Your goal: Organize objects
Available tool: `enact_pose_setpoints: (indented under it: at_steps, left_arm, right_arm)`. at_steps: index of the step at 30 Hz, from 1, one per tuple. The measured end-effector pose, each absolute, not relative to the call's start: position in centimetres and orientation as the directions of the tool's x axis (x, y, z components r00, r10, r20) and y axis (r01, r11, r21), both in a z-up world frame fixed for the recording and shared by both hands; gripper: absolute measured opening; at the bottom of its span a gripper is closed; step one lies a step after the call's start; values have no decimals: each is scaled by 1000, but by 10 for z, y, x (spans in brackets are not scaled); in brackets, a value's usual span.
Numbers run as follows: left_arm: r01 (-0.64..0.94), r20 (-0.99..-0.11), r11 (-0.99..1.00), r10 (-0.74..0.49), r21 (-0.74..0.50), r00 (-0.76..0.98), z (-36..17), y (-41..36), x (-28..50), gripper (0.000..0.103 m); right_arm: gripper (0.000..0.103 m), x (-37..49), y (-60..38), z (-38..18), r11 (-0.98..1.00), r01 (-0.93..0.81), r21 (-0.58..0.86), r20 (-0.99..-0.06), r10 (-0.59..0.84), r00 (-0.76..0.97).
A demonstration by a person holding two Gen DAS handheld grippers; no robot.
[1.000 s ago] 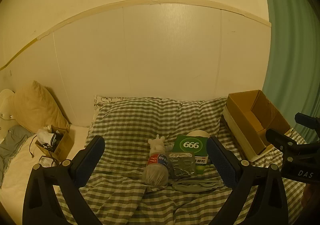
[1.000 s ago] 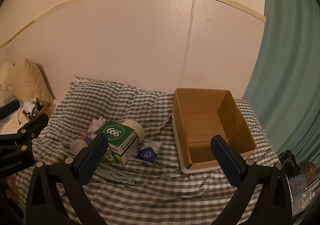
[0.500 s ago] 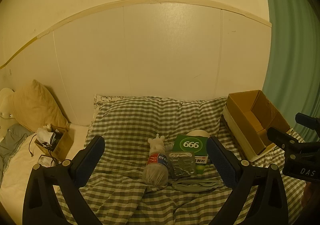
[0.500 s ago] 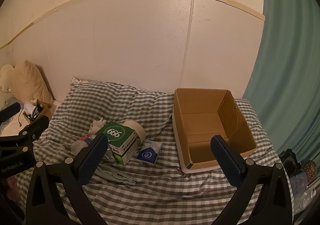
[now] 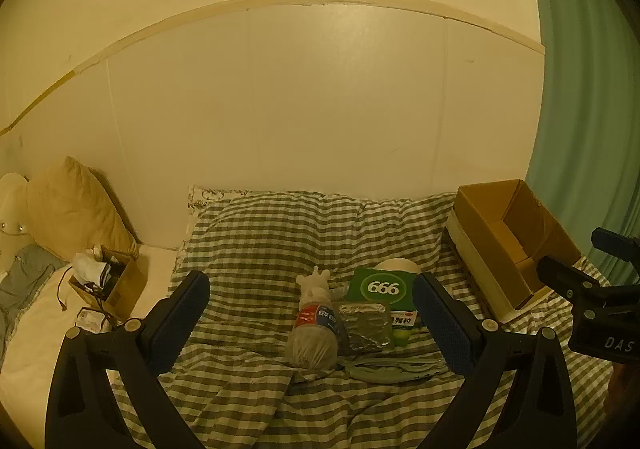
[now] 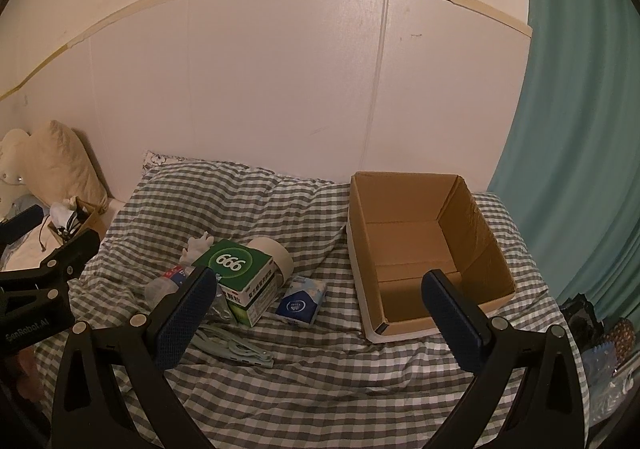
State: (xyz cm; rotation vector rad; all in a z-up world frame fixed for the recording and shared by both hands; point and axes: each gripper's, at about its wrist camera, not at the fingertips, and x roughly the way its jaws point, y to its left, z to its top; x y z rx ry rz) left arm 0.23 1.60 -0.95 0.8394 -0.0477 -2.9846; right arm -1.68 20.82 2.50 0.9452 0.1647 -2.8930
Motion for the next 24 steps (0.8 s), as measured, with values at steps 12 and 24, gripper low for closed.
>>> enact_pose_setpoints:
  at_steps: [12,24]
  left_arm:
    - [24,-544,-998,-47,50,-838,-22,12,-3,103]
    - [11,-604,-997,-54,75,-795,-56,-2,-14,103]
  right_arm:
    - [103,-18,209,23,-989,123,-79,-599,-51,-799]
    - [103,-23,207,9,-987,130,-95,-629,-42,-776]
